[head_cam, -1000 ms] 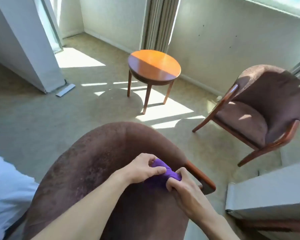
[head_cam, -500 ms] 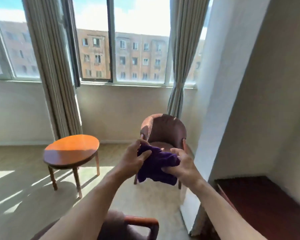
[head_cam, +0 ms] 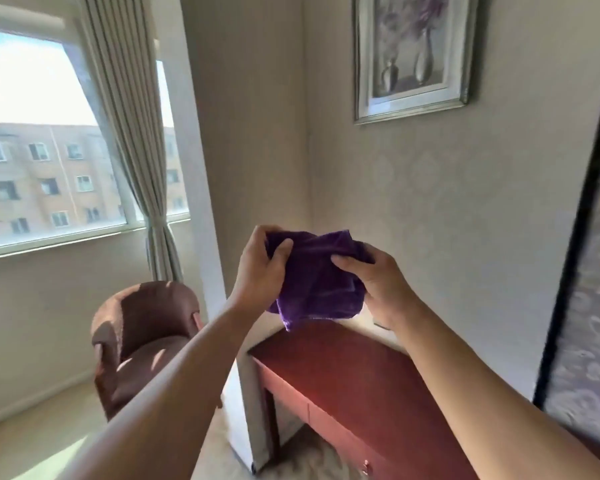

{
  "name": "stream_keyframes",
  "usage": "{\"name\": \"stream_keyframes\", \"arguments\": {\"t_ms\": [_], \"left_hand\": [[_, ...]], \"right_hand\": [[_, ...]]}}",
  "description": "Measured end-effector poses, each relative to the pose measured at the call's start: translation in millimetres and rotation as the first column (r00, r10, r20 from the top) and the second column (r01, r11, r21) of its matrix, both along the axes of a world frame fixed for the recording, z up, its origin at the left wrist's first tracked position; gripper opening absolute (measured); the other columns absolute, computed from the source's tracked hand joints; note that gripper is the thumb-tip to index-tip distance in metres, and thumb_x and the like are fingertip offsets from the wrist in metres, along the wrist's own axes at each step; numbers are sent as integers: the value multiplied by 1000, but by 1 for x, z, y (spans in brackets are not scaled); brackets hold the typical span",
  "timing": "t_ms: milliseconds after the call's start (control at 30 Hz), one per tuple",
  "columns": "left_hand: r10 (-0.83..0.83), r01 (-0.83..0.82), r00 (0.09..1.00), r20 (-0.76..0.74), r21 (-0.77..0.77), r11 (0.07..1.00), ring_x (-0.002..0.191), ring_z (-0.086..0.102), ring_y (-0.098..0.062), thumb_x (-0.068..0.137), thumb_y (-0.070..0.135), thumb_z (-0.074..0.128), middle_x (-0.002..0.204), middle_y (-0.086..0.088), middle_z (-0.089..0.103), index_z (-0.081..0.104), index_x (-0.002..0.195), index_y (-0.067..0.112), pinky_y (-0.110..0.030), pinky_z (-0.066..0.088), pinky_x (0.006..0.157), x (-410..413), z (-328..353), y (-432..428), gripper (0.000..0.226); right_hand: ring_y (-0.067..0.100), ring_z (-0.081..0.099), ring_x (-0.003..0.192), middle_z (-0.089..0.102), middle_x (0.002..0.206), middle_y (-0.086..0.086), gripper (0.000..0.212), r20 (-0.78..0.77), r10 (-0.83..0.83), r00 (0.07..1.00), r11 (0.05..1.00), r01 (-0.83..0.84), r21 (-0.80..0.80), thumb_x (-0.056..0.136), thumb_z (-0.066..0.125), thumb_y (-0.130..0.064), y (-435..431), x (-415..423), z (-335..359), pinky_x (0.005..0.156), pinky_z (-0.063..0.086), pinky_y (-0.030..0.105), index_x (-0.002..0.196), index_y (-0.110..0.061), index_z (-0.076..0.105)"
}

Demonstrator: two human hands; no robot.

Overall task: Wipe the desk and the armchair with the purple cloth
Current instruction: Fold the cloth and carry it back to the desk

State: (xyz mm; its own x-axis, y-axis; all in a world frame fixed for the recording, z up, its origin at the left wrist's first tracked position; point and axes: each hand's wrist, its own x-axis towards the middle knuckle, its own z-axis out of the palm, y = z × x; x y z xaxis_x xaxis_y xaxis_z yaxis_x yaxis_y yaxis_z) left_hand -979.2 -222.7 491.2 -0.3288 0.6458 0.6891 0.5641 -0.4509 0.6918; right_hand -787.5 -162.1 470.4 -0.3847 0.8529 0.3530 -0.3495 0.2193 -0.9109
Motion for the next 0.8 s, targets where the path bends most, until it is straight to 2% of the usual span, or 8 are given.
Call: {"name": "stream_keyframes", "arguments": {"t_ms": [100,200,300,400,467,633,733,800], "left_hand": [[-110,110,993,-34,4,994,84,60,5,97,26,58,90,18,65,57,103,31,-10,44,73,104,9,17,8],[-205,204,974,-97,-19,979,83,57,10,97,30,52,86,24,63,50,99,39,-4,39,66,213,14,31,10],[-319,321,938,-133,-13,947,79,56,5,100,26,47,86,17,60,47,103,34,-19,40,68,322,15,36,8],[-440,438,877,-194,-53,897,79,59,-20,102,31,39,91,3,64,42,109,33,-36,42,70,422,11,33,8],[-503,504,832,-235,-62,862,79,59,-32,101,36,37,94,-2,67,41,110,35,-40,45,69,486,7,26,10],[-691,694,692,-208,-74,717,85,62,-34,104,34,38,95,-2,66,40,111,32,-46,51,78,623,-10,10,8],[-747,750,637,-191,-66,658,79,60,-29,104,33,38,85,5,62,40,110,32,-44,48,74,697,-27,6,6],[-766,772,615,-188,-59,633,72,56,-19,104,33,38,80,16,57,40,109,33,-37,40,70,741,-39,12,6]], "right_hand": [[21,75,87,78,94,2,30,39,-259,965,964,256,76,77,86,-18,-18,113,13,73,59,31,102,-15,72],[8,70,81,71,88,-8,18,162,-486,859,865,446,230,86,80,-21,-39,223,26,73,58,26,99,-19,68],[6,69,83,70,92,-8,22,253,-638,727,761,547,349,92,74,-26,-66,326,34,77,56,24,109,-17,63],[11,66,84,69,93,-4,24,289,-760,582,649,650,396,93,72,-24,-95,421,35,82,53,31,111,-13,61],[11,63,82,66,90,-5,23,307,-823,477,567,715,410,94,72,-23,-117,480,31,81,50,31,110,-12,60],[6,63,82,67,91,-9,23,357,-894,269,406,824,396,95,69,-26,-165,597,14,80,50,25,112,-15,59],[4,62,79,65,87,-11,20,386,-910,148,310,861,403,96,68,-28,-182,658,2,77,48,24,110,-19,58],[12,66,85,68,91,-5,22,404,-911,83,260,876,407,96,67,-31,-184,694,-9,80,50,30,111,-18,58]]}}
